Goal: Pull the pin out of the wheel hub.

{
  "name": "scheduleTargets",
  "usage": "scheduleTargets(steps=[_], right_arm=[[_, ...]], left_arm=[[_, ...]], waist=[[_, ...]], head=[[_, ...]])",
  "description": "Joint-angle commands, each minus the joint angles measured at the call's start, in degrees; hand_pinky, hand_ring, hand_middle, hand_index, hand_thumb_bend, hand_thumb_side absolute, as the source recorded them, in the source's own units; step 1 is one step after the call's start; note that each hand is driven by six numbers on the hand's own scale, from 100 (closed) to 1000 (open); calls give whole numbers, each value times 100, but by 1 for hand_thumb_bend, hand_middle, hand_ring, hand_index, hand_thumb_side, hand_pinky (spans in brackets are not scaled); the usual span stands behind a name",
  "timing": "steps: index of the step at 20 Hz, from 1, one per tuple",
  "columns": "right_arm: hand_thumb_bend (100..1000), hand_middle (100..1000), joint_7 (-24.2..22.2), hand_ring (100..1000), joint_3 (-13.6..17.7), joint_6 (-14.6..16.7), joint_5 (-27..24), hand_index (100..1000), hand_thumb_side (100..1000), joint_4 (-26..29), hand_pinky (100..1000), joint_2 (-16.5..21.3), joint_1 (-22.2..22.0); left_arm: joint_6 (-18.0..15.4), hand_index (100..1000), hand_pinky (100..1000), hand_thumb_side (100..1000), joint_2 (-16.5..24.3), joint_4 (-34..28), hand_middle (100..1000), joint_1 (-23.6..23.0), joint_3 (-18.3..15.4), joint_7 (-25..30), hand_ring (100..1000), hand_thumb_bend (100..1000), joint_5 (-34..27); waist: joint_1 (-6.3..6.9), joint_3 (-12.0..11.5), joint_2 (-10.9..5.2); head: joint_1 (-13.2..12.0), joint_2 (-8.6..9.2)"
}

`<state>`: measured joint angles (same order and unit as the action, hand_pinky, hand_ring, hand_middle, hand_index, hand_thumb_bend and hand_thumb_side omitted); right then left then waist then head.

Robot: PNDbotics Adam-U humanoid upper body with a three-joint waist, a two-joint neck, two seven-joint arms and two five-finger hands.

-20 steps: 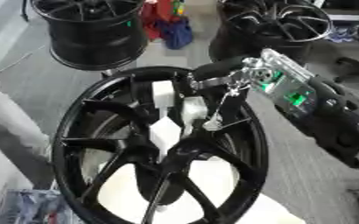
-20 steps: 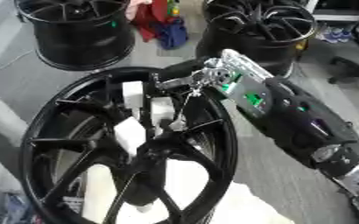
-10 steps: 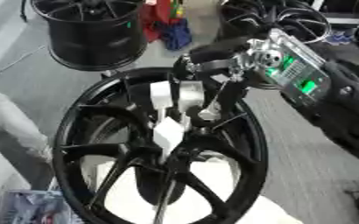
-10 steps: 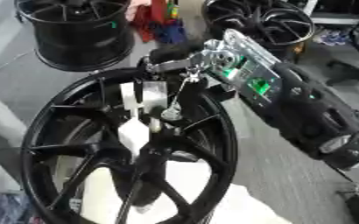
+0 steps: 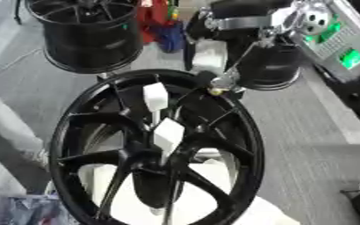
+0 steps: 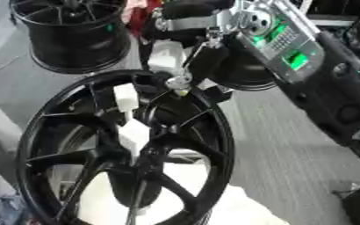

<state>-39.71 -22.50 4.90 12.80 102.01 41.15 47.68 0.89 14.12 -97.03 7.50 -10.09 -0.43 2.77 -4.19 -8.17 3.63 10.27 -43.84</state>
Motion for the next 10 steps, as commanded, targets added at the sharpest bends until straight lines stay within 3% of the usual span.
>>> scheduleTargets(steps=[1,5,10], right_arm=[[100,470,85,392,191,-87,-133,627,100,173,387,302,-7],[100,471,64,394,222,-126,-115,627,100,242,388,465,-216],[100,468,354,391,573,-181,-168,624,100,467,385,984,-810]], left_arm=[[-11,787,630,348,159,-82,719,42,-23,-9,682,358,6],[-13,787,630,348,155,-89,719,20,-38,-21,682,359,6],[-8,787,630,347,161,-90,719,0,-62,-51,682,358,9]], waist=[[35,9,-66],[68,23,-62],[79,91,-65]], head=[[-18,-28],[-11,-28],[1,-28]])
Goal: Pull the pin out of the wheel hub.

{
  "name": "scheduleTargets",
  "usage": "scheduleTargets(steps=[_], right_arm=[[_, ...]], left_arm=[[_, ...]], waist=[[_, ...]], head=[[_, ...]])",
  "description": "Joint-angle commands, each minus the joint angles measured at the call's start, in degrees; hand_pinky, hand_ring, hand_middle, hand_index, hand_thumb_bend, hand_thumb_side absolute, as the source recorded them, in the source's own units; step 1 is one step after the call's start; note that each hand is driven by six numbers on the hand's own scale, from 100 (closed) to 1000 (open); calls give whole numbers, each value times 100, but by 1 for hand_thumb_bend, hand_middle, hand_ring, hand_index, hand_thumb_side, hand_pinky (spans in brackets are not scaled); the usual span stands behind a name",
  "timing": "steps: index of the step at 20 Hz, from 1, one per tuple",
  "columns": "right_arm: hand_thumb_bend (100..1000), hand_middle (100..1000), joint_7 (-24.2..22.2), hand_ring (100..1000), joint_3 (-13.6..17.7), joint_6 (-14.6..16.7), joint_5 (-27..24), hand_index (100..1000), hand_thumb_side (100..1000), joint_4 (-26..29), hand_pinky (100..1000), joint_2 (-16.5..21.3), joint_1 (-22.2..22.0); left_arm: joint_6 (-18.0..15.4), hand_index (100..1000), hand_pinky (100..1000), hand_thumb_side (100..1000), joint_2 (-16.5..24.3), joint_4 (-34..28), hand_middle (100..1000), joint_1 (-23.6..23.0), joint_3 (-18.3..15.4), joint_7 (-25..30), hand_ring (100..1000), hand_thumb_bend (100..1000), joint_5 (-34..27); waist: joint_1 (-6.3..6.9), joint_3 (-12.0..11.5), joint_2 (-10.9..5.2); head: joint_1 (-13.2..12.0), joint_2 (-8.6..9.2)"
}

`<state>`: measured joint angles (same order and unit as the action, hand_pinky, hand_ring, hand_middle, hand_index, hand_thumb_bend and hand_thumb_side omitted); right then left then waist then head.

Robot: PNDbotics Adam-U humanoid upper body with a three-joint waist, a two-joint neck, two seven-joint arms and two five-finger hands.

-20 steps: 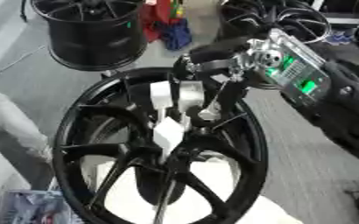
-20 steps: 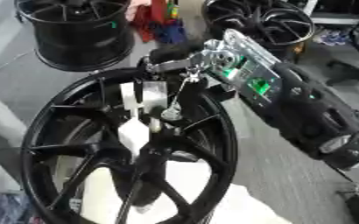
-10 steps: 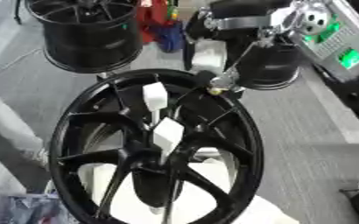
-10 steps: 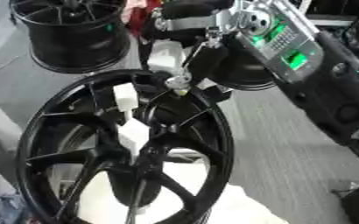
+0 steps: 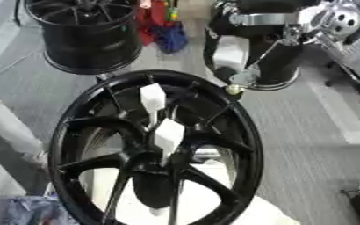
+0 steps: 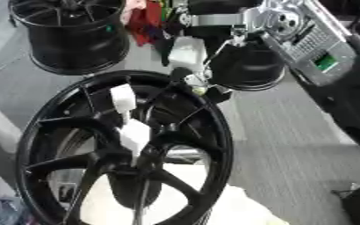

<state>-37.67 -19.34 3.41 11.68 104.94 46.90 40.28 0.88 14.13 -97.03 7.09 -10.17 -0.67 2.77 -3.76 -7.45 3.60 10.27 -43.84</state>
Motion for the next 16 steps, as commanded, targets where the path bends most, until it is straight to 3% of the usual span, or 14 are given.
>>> scheduleTargets(steps=[1,10,16], right_arm=[[100,469,208,391,329,-58,-64,624,100,206,385,521,-219],[100,467,1009,390,1179,-280,93,620,100,215,389,1155,-1893],[100,481,2066,420,2180,-524,419,638,100,-183,423,952,-3428]], left_arm=[[-6,787,630,348,162,-89,719,37,-59,-30,682,358,11],[-12,787,630,349,148,-97,720,-1,-85,-55,681,358,0],[-6,787,629,348,140,-99,720,-27,-148,-115,681,358,10]], waist=[[41,47,-65],[124,190,-80],[116,255,-57]], head=[[4,-28],[-15,-28],[-138,-28]])
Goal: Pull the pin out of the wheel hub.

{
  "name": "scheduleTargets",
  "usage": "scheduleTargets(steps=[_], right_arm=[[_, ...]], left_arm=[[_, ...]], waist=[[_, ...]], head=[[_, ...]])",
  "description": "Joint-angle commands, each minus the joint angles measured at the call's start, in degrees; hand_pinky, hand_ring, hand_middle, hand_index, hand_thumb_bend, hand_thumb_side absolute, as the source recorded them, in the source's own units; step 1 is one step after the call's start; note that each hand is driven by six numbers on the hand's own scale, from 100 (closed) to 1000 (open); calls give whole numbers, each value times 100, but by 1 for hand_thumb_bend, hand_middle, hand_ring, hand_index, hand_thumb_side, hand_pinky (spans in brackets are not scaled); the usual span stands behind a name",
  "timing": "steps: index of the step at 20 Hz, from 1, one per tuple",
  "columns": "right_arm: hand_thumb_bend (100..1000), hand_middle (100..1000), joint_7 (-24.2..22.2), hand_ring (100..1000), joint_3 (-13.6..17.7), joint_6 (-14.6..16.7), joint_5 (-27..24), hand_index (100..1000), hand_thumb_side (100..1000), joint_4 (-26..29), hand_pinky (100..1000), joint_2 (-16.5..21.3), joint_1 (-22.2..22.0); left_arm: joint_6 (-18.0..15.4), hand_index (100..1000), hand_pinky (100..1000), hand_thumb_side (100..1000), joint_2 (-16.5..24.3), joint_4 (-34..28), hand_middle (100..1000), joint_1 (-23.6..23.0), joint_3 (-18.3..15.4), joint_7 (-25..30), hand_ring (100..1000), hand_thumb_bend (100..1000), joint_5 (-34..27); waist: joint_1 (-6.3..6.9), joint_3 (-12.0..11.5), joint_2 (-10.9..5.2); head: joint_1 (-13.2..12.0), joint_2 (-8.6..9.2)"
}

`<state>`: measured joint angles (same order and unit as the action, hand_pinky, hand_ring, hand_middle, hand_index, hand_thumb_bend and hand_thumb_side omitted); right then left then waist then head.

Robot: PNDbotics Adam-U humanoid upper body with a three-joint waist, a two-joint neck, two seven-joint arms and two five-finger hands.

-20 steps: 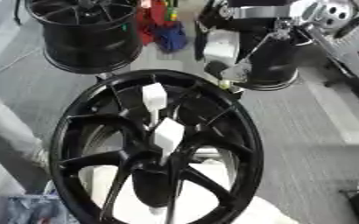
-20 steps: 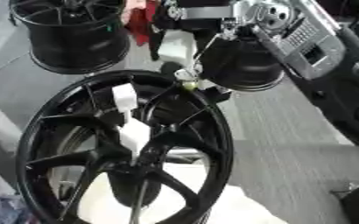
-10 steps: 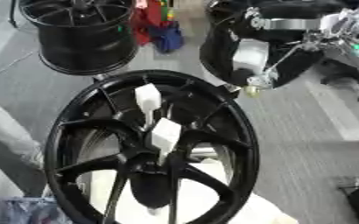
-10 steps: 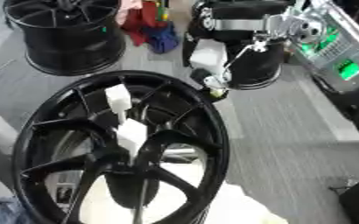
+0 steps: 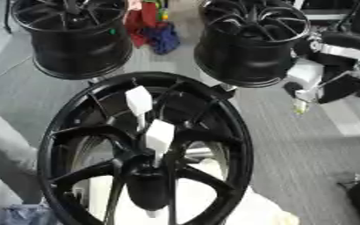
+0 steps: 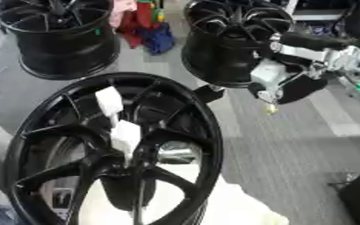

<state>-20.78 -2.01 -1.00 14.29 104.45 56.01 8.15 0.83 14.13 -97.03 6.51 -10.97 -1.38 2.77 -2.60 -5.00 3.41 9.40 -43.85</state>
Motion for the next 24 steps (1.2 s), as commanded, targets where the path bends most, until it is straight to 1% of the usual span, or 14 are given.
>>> scheduleTargets(steps=[1,2,4,5,6,7,8,9,11,12,16,20,22,24], right_arm=[[100,497,536,444,607,-133,245,653,100,-225,450,-80,-447],[100,505,688,450,753,-182,338,659,100,-320,457,-212,-647],[100,587,952,522,1027,-329,561,748,100,-594,542,-519,-985],[100,721,1091,654,1177,-454,724,846,100,-795,680,-689,-1119],[100,750,1229,692,1302,-581,899,867,105,-995,712,-834,-1210],[133,827,1376,787,1428,-731,1058,919,176,-1201,798,-964,-1276],[162,849,1564,813,1559,-899,1208,931,218,-1401,819,-1087,-1316],[224,884,1788,858,1682,-1049,1311,945,297,-1548,861,-1200,-1329],[255,901,2260,871,1870,-1235,1393,945,354,-1688,875,-1403,-1339],[259,905,2491,874,1948,-1280,1374,944,362,-1697,880,-1500,-1341],[252,890,3154,854,2070,-1262,1195,931,367,-1538,864,-1781,-1341],[199,866,3434,827,2026,-1157,1067,919,317,-1193,839,-1980,-1312],[151,841,3488,798,1970,-1080,983,909,269,-982,813,-2085,-1282],[119,816,3558,766,1898,-958,805,895,251,-738,786,-2217,-1259]], left_arm=[[-1,787,629,347,137,-98,720,29,-76,-53,680,358,12],[0,787,629,347,134,-97,720,30,-82,-60,680,358,13],[3,787,629,347,125,-93,720,31,-89,-67,680,358,16],[4,787,629,347,121,-90,720,28,-92,-70,680,357,17],[4,787,629,347,118,-88,720,25,-93,-70,680,357,19],[3,787,629,348,118,-89,720,21,-96,-73,680,357,19],[2,787,629,348,120,-91,720,18,-101,-78,680,358,19],[2,787,628,348,120,-93,719,14,-106,-83,680,358,19],[3,787,629,348,106,-93,720,7,-113,-92,680,357,16],[3,787,629,348,96,-91,720,1,-113,-92,680,357,16],[2,787,629,348,71,-83,720,8,-110,-87,679,357,14],[-1,787,628,348,58,-83,719,21,-107,-82,679,357,10],[-3,786,628,347,49,-84,719,26,-107,-83,678,357,7],[-3,786,628,348,37,-83,718,27,-104,-80,678,356,4]], waist=[[-4,22,-33],[-8,27,-28],[-12,39,-19],[-11,47,-17],[-9,46,-17],[-3,49,-18],[3,48,-18],[10,48,-18],[24,45,-17],[30,46,-15],[40,44,-6],[47,31,3],[54,19,8],[65,5,14]], head=[[-71,-27],[-78,-27],[-93,-27],[-106,-27],[-113,-27],[-124,-27],[-128,-27],[-133,-27],[-138,-27],[-138,-27],[-136,-27],[-136,-27],[-137,-27],[-140,-27]])
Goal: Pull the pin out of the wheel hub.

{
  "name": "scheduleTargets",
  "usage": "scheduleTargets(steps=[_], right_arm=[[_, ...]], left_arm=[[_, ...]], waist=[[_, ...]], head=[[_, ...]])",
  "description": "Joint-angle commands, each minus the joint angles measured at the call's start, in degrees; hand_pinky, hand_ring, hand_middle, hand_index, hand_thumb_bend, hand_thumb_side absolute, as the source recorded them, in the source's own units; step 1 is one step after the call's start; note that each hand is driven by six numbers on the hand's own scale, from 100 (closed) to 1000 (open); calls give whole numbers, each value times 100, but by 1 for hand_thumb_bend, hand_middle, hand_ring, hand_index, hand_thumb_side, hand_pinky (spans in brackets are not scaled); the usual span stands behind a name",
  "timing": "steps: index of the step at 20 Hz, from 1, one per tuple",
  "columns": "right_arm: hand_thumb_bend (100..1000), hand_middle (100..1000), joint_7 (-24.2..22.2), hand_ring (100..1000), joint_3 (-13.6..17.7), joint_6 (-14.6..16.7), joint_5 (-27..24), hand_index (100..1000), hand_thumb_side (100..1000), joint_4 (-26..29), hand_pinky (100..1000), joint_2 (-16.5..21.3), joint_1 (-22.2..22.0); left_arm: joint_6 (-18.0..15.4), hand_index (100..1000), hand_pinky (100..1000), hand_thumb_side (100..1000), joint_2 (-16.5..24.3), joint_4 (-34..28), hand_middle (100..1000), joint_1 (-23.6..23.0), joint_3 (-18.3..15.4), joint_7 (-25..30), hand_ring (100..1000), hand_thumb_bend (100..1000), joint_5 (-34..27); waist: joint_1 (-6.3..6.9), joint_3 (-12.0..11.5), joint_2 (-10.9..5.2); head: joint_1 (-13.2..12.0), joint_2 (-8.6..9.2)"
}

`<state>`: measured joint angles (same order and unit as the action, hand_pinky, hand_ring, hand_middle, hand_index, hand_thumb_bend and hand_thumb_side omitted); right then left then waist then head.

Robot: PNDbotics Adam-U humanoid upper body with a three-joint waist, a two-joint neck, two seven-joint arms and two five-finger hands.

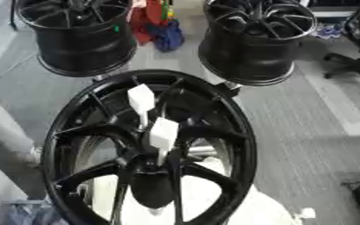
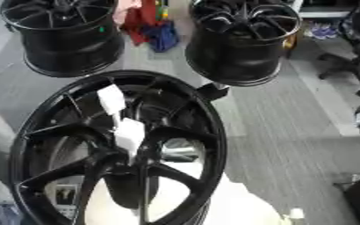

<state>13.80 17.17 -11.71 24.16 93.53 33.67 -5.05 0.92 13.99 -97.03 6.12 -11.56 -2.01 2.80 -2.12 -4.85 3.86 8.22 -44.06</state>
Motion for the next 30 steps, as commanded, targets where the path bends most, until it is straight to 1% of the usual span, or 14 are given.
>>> scheduleTargets(steps=[1,6,9,10,11,12,15,21,25,30], right_arm=[[100,794,147,740,-66,189,-295,880,238,478,766,-55,67],[100,724,293,647,-458,642,-922,830,213,1037,705,-493,81],[100,684,330,611,-738,906,-1373,806,205,1259,677,-756,86],[100,667,324,595,-836,989,-1511,792,184,1314,664,-841,94],[364,658,326,588,-920,1063,-1643,787,100,1352,657,-916,107],[100,655,318,584,-1010,1132,-1780,786,162,1375,652,-997,129],[100,653,222,580,-1253,1277,-2039,786,149,1346,648,-1184,190],[100,652,-111,582,-1565,1398,-2175,793,141,1144,655,-1492,368],[100,653,-306,584,-1681,1449,-2185,796,120,1059,657,-1619,465],[100,655,-431,586,-1754,1482,-2222,799,102,1007,659,-1728,574]], left_arm=[[-13,786,628,348,45,-82,718,66,-42,-14,677,356,0],[-19,785,627,347,14,-81,718,84,-27,1,677,356,-11],[-21,784,627,347,-12,-72,716,91,-9,19,676,354,-15],[-24,783,628,346,-19,-73,716,97,-6,24,676,354,-18],[-28,783,628,329,-24,-74,716,101,-5,25,676,372,-20],[-30,783,627,346,-33,-74,716,105,-2,28,676,353,-24],[-33,782,627,346,-57,-66,716,114,22,49,676,353,-26],[-38,780,627,346,-96,-56,715,117,32,59,675,351,-28],[-41,779,627,346,-130,-42,715,114,53,89,675,348,-15],[-42,776,627,346,-164,-33,715,103,61,102,676,346,-2]], waist=[[22,-17,-27],[51,-42,-8],[60,-51,-3],[62,-60,3],[65,-65,8],[69,-68,12],[80,-74,22],[97,-89,36],[107,-86,50],[124,-72,69]], head=[[-20,-5],[-17,-5],[-4,6],[0,10],[0,8],[-2,2],[25,-4],[-30,-5],[-147,-5],[-411,-5]])
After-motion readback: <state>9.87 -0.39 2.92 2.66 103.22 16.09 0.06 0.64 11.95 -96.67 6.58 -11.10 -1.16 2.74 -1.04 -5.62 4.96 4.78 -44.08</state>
